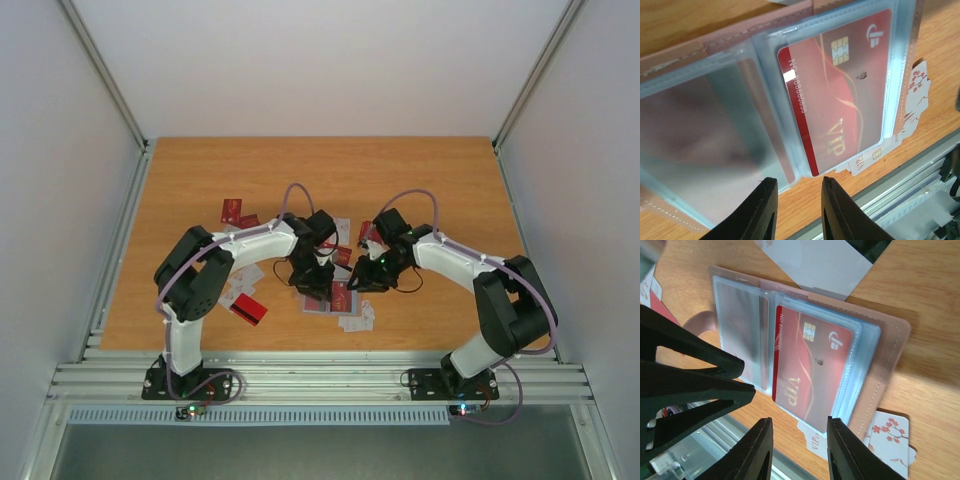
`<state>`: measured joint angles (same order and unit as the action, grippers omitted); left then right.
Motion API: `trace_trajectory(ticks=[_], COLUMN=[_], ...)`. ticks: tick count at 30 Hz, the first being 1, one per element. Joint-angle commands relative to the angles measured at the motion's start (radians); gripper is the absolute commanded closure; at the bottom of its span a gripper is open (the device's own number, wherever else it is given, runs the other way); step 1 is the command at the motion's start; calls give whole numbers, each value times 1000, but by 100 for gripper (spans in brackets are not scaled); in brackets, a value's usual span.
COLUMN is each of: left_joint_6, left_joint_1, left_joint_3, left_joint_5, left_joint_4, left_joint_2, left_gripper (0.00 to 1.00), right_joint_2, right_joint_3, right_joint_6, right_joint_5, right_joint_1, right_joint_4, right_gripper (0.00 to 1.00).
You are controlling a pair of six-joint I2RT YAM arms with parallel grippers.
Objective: Put the credit cards into the card holder
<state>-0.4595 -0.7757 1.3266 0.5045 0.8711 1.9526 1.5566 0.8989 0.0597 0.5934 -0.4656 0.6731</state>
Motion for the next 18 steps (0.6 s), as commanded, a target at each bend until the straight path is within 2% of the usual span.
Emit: trace_trajectory(ticks=[1, 7, 18], left_joint_6=[47, 80, 92], left_joint_1=[2, 3, 2], left_joint_3=[18, 39, 96], left_joint_5=[-35, -37, 1], left_joint_4=[22, 23, 4], left_joint_2=[-39, 5, 101], left_gripper=[73, 85, 92], right_joint_2=[43, 94, 138], right_joint_3=[10, 8, 0], right_joint_6=[-52, -58, -58], right_joint_5=[74, 98, 96], right_joint_1=[-1, 9, 28], right_joint_4=[-71, -107, -93], right_gripper=[69, 68, 68])
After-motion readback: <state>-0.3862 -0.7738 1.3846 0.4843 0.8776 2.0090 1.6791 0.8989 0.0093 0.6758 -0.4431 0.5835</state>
